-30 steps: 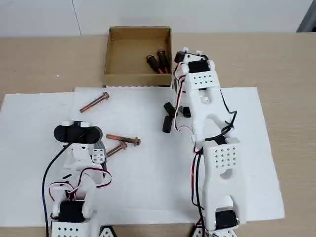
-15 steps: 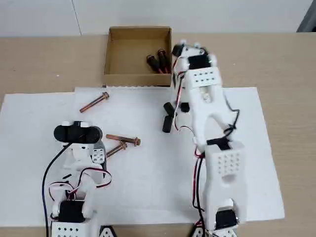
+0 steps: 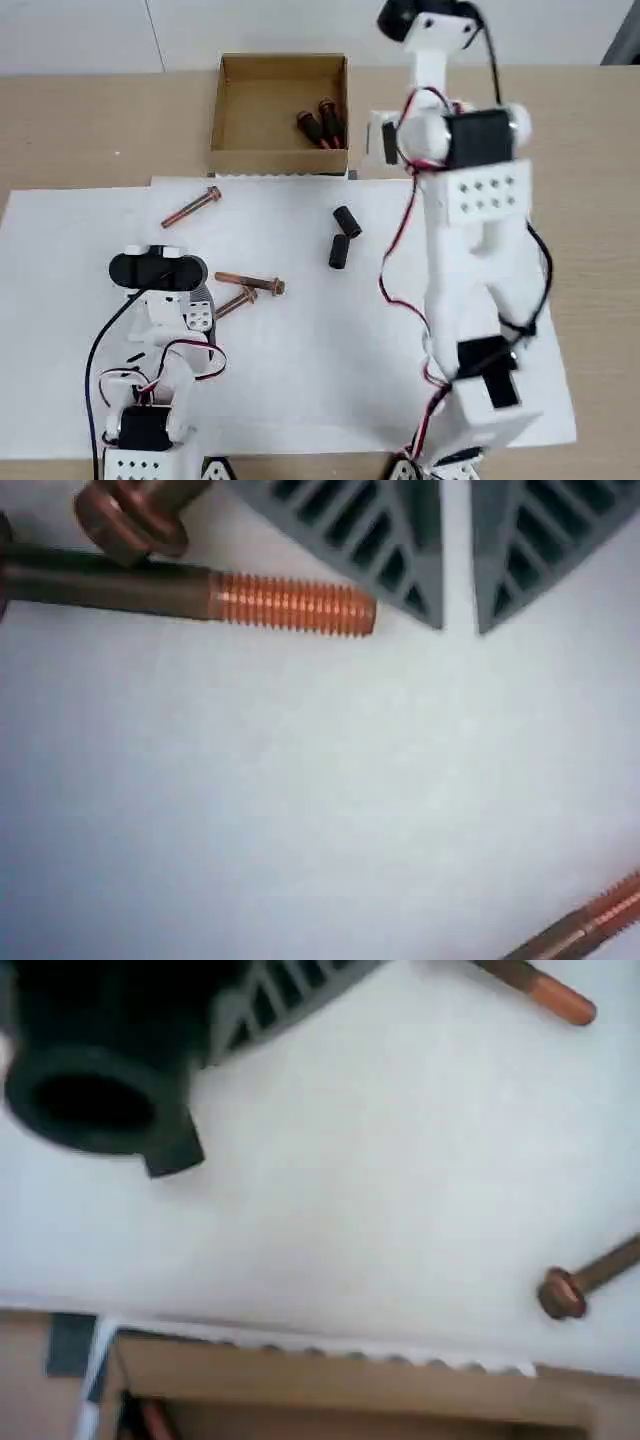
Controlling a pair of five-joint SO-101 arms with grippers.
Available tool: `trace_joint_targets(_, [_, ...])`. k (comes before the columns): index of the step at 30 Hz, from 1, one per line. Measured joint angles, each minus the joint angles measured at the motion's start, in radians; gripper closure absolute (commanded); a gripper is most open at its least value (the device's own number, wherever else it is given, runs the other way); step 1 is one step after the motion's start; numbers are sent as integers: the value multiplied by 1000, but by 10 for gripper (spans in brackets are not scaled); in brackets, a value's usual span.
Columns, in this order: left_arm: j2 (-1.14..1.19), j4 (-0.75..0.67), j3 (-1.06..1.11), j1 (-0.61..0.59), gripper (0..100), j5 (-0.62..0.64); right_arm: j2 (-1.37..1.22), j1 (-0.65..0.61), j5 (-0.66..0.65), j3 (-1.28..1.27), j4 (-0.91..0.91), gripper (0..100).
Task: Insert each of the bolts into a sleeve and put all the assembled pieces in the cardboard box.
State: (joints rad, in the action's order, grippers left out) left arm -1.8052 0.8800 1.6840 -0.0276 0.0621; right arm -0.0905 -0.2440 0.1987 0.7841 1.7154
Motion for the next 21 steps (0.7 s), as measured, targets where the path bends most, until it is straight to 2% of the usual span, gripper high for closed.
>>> trace_joint_targets(5, [0, 81, -109, 0, 994, -57, 173, 3, -2, -41, 0, 996])
trace_joint_targets(11, [29, 176, -267, 0, 994, -150, 420, -2, -2, -318, 0, 996])
trace_joint_targets(15, [186, 181, -404, 0, 993, -161, 582, 2, -3, -516, 0, 996])
trace_joint_targets(21, [583, 181, -710, 0, 993, -161, 781, 26, -3, -789, 0, 996])
